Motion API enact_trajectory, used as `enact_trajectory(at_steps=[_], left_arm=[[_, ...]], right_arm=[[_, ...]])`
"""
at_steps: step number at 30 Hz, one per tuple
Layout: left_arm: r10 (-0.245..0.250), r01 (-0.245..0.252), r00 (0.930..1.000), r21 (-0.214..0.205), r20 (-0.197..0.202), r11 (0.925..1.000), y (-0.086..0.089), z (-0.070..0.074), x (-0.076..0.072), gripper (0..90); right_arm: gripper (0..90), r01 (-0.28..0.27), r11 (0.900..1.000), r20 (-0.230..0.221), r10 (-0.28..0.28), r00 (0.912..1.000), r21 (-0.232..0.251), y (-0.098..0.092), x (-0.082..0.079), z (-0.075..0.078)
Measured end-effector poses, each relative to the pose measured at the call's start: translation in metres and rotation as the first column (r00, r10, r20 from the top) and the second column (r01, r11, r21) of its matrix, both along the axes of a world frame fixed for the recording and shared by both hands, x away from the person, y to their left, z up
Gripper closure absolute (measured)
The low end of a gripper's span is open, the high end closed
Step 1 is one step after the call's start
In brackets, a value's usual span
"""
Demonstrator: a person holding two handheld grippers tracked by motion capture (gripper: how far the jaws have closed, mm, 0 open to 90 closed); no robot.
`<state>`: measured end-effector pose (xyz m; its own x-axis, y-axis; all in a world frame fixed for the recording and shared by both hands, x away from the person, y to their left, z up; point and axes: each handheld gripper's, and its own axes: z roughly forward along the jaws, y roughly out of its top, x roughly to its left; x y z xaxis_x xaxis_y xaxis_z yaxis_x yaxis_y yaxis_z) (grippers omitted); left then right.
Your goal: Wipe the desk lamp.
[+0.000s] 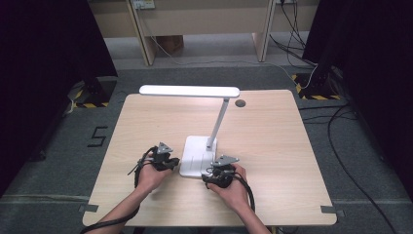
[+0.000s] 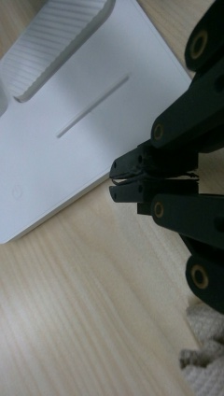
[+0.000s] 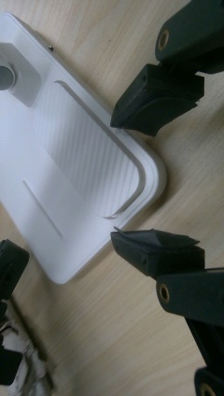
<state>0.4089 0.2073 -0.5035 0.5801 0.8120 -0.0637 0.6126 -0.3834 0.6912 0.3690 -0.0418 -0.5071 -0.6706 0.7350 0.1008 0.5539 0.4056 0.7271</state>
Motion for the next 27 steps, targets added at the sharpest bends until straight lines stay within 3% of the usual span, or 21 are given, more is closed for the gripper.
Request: enact_trajectory(at_steps=[6,27], left_arm=[[-0.012,0.012,0.9998,0.001,-0.016,0.9999,-0.003,-0.003,-0.002,87.7],[-0.020,0.020,0.9997,0.022,-0.011,0.9996,-0.013,-0.002,0.000,88.6]], right_arm=[[44.0,-0.006,0.9990,0.011,0.007,0.9999,-0.045,-0.001,0.000,-0.002],[48.7,-0.032,0.9971,-0.006,0.032,0.9995,-0.069,-0.013,0.004,-0.002]])
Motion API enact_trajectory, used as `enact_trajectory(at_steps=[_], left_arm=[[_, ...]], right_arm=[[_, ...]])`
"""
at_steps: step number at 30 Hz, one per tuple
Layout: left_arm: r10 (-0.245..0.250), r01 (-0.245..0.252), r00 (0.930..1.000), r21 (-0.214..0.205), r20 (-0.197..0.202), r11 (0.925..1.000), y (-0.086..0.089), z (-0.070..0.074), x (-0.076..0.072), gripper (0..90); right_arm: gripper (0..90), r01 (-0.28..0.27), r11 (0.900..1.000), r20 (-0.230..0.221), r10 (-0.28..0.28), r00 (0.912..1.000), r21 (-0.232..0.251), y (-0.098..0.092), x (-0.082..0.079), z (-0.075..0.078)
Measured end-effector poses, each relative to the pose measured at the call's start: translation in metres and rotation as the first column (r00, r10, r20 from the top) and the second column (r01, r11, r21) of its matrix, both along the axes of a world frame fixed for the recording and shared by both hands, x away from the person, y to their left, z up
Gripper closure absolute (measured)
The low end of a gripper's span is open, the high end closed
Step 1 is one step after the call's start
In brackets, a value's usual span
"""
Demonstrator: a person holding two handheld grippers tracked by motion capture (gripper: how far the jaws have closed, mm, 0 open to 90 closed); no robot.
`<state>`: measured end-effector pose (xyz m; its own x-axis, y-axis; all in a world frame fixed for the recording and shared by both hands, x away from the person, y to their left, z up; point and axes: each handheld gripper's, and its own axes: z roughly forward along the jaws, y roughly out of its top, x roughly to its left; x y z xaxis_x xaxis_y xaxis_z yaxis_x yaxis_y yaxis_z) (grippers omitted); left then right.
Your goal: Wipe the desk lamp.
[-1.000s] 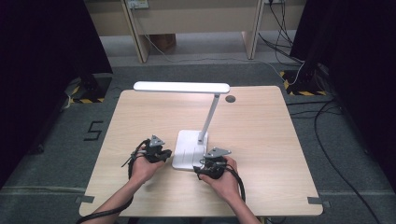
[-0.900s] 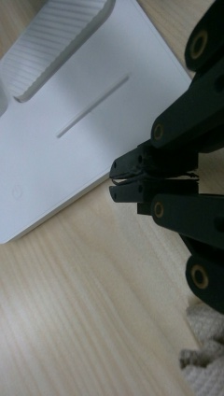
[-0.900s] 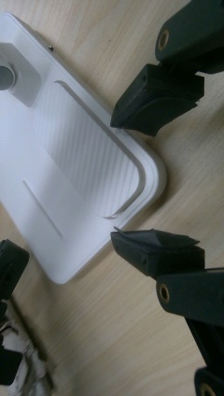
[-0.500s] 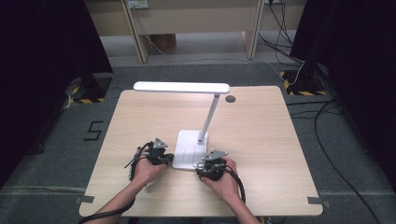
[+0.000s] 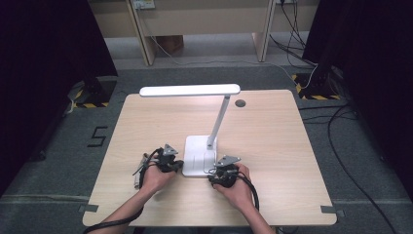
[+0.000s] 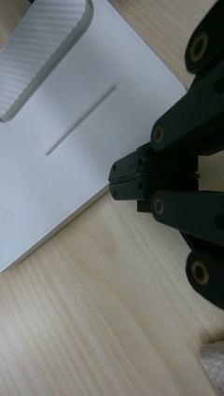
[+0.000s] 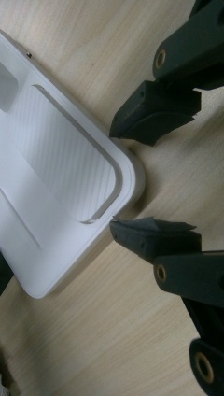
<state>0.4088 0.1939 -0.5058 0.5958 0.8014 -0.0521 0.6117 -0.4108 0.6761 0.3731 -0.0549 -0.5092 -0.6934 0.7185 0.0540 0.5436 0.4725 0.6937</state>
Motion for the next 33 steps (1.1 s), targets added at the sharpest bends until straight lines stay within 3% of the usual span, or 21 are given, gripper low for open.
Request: enact_trajectory(at_steps=[15,19,24,33], left_arm=[[0.021,-0.021,0.9997,0.007,0.014,0.9998,-0.001,0.000,0.006,87.4],[0.028,-0.028,0.9994,-0.022,0.021,0.9994,0.002,0.004,0.004,83.6],[0.023,-0.021,0.9983,-0.044,0.053,0.9988,0.005,0.015,-0.003,78.4],[0.023,-0.014,0.9936,-0.088,0.110,0.9960,0.019,0.035,-0.016,67.0]], right_arm=[[49.4,0.000,1.0000,0.011,0.000,0.9999,0.000,0.002,-0.001,-0.001],[49.5,-0.003,0.9997,0.013,0.003,0.9999,0.024,-0.003,-0.002,0.002],[50.7,0.028,0.9982,0.023,-0.030,0.9993,0.054,-0.016,-0.003,0.009],[60.5,0.099,0.9906,0.043,-0.103,0.9937,0.094,-0.046,-0.002,0.020]])
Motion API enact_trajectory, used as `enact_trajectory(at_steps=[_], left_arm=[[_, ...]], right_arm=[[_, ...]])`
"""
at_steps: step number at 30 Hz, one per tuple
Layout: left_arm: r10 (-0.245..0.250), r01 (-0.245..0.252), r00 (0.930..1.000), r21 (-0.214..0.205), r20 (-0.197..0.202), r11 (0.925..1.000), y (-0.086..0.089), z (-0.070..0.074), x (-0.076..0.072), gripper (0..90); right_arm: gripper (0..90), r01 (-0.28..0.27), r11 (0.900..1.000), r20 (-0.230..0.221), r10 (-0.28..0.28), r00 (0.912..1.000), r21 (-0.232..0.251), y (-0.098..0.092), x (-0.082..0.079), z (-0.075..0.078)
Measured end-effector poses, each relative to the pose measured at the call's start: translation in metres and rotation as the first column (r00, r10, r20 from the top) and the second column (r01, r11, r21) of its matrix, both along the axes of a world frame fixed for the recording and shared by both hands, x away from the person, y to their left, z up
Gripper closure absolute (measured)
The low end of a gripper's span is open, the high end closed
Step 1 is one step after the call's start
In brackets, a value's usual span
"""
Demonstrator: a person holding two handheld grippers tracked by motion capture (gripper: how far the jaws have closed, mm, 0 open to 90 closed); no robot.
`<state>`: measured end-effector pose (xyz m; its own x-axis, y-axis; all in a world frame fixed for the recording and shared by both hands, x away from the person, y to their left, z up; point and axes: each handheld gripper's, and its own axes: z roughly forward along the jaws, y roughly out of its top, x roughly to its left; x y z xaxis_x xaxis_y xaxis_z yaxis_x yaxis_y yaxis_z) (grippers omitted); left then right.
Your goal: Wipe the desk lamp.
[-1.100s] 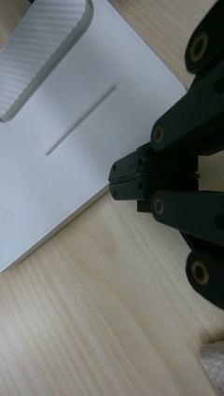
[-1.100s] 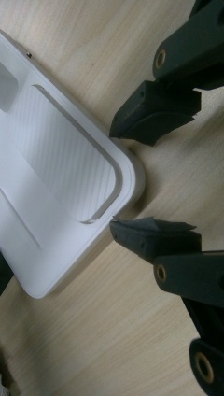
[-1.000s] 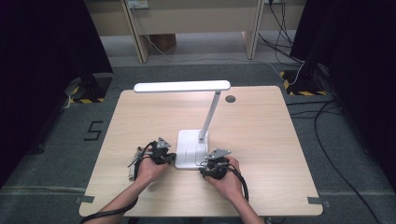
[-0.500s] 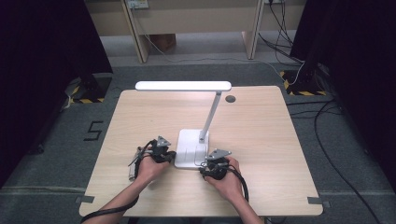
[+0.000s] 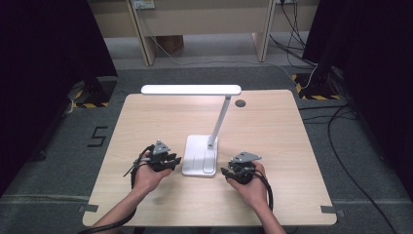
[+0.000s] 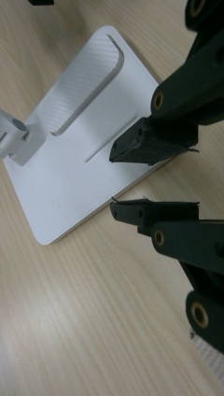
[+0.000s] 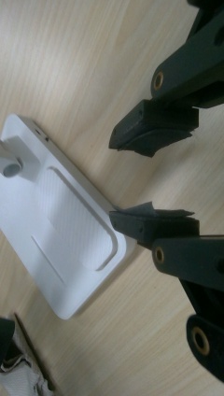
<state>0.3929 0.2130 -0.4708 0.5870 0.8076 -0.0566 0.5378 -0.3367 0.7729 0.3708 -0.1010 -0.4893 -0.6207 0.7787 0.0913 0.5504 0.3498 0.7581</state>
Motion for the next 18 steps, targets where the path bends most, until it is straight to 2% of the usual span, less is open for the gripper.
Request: enact_trajectory(at_steps=[6,10,13,18], left_arm=[[0.011,-0.010,0.9995,-0.030,0.030,0.9995,0.018,0.010,-0.012,61.9],[0.037,-0.034,0.9980,-0.054,0.051,0.9980,0.035,0.015,-0.020,59.3],[0.051,-0.046,0.9961,-0.070,0.073,0.9965,0.047,0.015,-0.025,58.1],[0.071,-0.066,0.9947,-0.077,0.074,0.9949,0.065,0.011,-0.034,56.1]], right_arm=[[64.8,0.037,0.9992,0.014,-0.037,0.9992,0.014,-0.015,-0.002,0.004],[65.0,0.059,0.9981,0.017,-0.059,0.9981,0.019,-0.026,-0.006,0.004],[65.0,0.080,0.9966,0.021,-0.080,0.9966,0.023,-0.035,-0.009,0.005],[65.0,0.115,0.9928,0.033,-0.116,0.9927,0.033,-0.051,-0.014,0.006]])
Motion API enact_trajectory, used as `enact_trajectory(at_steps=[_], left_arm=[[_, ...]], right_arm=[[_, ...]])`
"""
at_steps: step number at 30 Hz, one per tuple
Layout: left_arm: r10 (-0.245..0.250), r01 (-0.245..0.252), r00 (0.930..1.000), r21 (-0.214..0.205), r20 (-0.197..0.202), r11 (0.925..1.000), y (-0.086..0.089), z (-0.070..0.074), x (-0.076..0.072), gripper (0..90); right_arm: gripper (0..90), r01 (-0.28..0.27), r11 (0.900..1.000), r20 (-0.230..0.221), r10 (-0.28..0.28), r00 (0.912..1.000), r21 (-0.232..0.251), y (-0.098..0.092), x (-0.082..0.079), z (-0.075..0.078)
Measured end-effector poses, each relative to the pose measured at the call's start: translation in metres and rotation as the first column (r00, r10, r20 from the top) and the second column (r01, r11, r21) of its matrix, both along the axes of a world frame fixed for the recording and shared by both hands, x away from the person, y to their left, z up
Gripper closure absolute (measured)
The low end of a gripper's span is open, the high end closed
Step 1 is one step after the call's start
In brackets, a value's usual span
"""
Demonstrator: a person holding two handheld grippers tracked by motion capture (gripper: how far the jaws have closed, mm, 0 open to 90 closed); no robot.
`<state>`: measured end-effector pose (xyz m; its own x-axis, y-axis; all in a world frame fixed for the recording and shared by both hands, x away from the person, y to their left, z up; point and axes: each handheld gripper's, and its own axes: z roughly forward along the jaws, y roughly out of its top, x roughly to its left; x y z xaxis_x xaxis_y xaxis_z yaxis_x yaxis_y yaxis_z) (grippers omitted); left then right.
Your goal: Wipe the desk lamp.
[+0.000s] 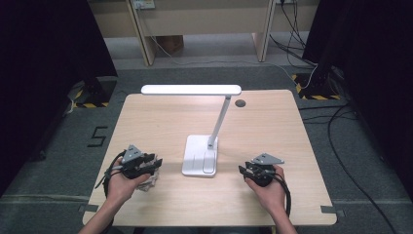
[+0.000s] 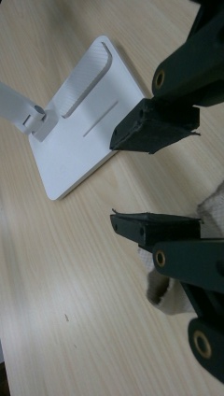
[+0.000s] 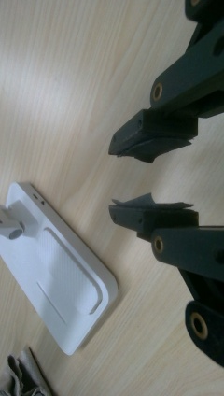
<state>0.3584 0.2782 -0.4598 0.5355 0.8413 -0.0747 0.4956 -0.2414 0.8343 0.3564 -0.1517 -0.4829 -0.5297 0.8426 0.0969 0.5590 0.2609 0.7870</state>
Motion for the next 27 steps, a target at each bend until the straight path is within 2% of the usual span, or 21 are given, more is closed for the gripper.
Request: enact_trajectory(at_steps=[6,8,14,18,23,27], left_arm=[[0.042,-0.041,0.9990,-0.031,0.018,0.9987,0.021,-0.008,-0.009,52.6],[0.060,-0.059,0.9979,-0.028,0.024,0.9979,0.027,-0.012,-0.010,50.8],[0.120,-0.119,0.9928,-0.047,0.006,0.9917,0.045,-0.031,-0.013,44.9],[0.141,-0.141,0.9900,-0.047,-0.003,0.9889,0.051,-0.038,-0.013,42.9],[0.150,-0.150,0.9886,-0.073,-0.003,0.9860,0.054,-0.043,-0.014,42.2],[0.179,-0.178,0.9838,-0.091,0.004,0.9798,0.056,-0.049,-0.017,42.5]], right_arm=[[64.5,0.044,0.9990,0.020,-0.044,0.9988,0.011,-0.020,-0.008,0.003],[64.2,0.063,0.9978,0.025,-0.064,0.9977,0.020,-0.026,-0.011,0.002],[63.3,0.113,0.9931,0.027,-0.114,0.9932,0.031,-0.044,-0.018,-0.007],[62.6,0.135,0.9902,0.038,-0.137,0.9899,0.035,-0.050,-0.022,-0.012],[61.2,0.152,0.9870,0.063,-0.155,0.9858,0.050,-0.053,-0.025,-0.017],[58.9,0.164,0.9848,0.079,-0.168,0.9826,0.057,-0.055,-0.027,-0.021]])
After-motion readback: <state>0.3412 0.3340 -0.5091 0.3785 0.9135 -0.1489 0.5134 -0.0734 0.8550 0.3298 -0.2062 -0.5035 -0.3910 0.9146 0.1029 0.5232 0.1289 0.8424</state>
